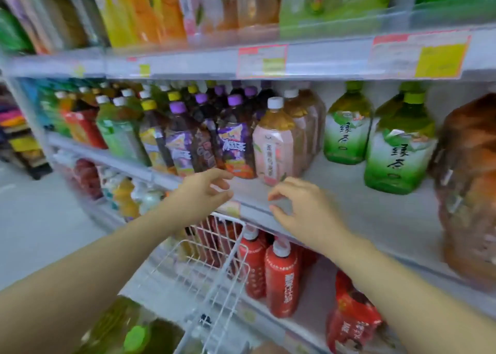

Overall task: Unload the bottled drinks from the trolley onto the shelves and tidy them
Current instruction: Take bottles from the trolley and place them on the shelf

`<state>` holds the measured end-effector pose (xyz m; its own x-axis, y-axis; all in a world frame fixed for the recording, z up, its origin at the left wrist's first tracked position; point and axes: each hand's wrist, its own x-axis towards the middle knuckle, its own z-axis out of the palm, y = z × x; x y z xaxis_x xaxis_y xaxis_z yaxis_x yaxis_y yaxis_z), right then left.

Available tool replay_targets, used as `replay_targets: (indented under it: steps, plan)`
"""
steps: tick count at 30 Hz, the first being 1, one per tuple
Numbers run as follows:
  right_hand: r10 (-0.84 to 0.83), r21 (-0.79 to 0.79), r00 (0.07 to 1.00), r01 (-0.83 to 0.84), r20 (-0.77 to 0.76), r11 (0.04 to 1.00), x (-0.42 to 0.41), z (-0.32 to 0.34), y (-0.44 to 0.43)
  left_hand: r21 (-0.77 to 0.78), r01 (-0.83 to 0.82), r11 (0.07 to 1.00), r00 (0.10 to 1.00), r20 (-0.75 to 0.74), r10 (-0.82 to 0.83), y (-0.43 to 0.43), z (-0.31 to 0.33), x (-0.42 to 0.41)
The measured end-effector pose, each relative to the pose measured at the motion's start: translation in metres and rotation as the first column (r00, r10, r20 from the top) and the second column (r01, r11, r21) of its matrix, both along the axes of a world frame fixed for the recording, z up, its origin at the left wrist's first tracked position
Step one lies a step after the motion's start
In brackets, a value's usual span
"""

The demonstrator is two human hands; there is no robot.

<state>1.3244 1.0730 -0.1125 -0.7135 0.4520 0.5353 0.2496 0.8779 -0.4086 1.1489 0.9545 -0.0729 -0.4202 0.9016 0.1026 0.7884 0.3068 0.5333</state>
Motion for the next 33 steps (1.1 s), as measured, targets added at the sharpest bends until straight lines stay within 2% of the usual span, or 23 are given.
replay_targets:
  steps: [4,6,8,11,14,16,19,21,25,27,30,33]
  plan:
    - [0.248,-0.117,0.947,-0.228,0.203,0.967,-0.062,-0.029,-0.029,-0.148,-0.179,0.973,0.984,-0.048,0.173,-0.083,-0.019,-0.040]
    - [0.354,-0.141,0.892,-0.327,0.282,0.935,-0.084,-0.044,-0.041,-0.298,-0.208,0.932,0.977,-0.100,0.186,-0.113,-0.028,-0.047]
    - [0.376,-0.152,0.848,-0.344,0.374,0.926,-0.096,-0.058,-0.050,-0.472,-0.160,0.867,0.987,-0.072,0.143,-0.135,-0.040,-0.047]
    - [0.320,-0.118,0.821,-0.300,0.473,0.947,-0.103,-0.067,-0.053,-0.691,-0.016,0.723,0.994,0.070,0.088,-0.156,-0.056,-0.036]
    - [0.318,-0.167,0.830,-0.271,0.458,0.948,-0.103,-0.066,-0.053,-0.822,-0.001,0.570,1.000,-0.015,-0.019,-0.168,-0.071,-0.024]
    - [0.325,-0.197,0.841,-0.264,0.432,0.944,-0.101,-0.067,-0.053,-0.811,-0.025,0.584,0.995,-0.075,-0.061,-0.172,-0.081,-0.022]
    - [0.325,-0.204,0.848,-0.262,0.418,0.943,-0.098,-0.070,-0.053,-0.725,-0.014,0.688,0.987,-0.120,-0.107,-0.172,-0.096,-0.024]
    - [0.321,-0.211,0.859,-0.254,0.399,0.944,-0.096,-0.071,-0.052,-0.687,0.034,0.725,0.981,-0.115,-0.155,-0.168,-0.099,-0.023]
    - [0.321,-0.226,0.877,-0.253,0.358,0.941,-0.094,-0.069,-0.057,-0.694,0.107,0.712,0.961,-0.111,-0.253,-0.161,-0.091,-0.024]
    - [0.330,-0.241,0.879,-0.257,0.344,0.936,-0.094,-0.068,-0.060,-0.656,0.102,0.748,0.966,-0.114,-0.231,-0.159,-0.074,-0.027]
    - [0.371,-0.363,0.883,-0.258,0.286,0.895,-0.092,-0.067,-0.058,-0.474,0.051,0.879,0.981,-0.144,-0.134,-0.158,-0.027,-0.029]
    - [0.407,-0.577,0.912,-0.303,0.056,0.758,-0.085,-0.051,-0.062,-0.271,-0.031,0.962,0.975,-0.219,-0.031,-0.151,0.024,-0.023]
